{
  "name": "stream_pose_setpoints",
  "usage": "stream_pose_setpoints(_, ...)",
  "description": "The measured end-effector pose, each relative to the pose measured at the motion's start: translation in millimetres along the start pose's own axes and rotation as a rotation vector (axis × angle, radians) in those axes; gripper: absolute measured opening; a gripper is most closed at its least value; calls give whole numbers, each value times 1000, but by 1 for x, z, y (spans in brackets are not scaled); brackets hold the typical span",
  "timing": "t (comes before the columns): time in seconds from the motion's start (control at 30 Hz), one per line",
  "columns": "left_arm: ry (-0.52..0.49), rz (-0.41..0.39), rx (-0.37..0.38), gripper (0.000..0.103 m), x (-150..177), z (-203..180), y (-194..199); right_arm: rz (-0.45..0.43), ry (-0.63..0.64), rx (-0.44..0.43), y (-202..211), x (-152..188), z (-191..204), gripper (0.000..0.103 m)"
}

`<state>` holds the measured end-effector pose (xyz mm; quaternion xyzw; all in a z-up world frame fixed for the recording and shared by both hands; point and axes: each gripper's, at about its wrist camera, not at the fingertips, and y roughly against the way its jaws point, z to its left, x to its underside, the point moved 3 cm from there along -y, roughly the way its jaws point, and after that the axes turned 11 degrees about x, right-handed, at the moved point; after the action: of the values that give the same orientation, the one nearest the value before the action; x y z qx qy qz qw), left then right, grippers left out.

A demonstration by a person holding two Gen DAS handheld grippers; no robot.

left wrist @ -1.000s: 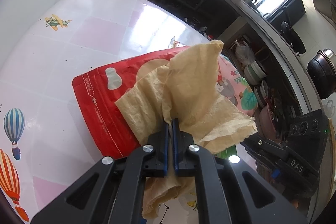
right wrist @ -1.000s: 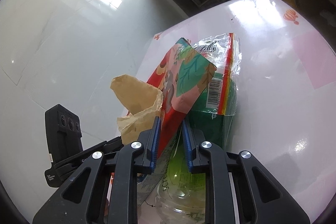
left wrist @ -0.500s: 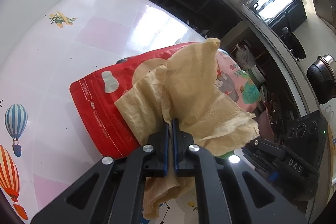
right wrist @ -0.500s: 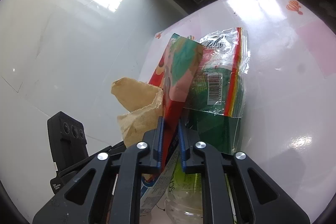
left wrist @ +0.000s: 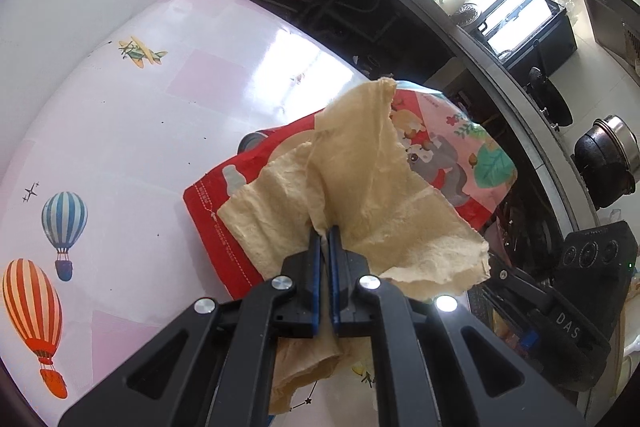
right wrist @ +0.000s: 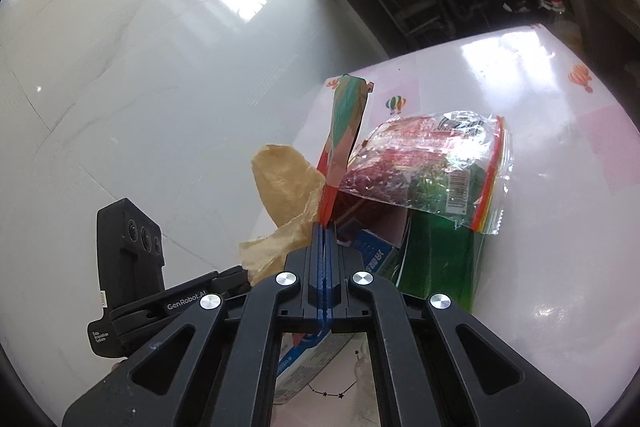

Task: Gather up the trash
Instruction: 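Grasp the red snack bag with the right tool while the left tool holds the cloth, then carry cloth and snack bag over the blue wastebasket and open both tools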

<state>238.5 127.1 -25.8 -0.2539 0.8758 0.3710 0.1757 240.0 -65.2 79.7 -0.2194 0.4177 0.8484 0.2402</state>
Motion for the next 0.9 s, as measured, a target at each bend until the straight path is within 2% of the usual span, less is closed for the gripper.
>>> stream_pose_setpoints(0.27, 22, -45, 15, 3, 3, 0, 24, -36, 34, -40, 22, 1, 7, 0)
stream_pose_setpoints(0.63, 2, -152, 25, 3, -2, -17, 80, -53, 31, -199, 48, -5, 27, 0)
stream_pose_setpoints(0.9, -34, -183, 46, 3, -2, -40, 100, -107, 62, -277, 87, -6, 36, 0)
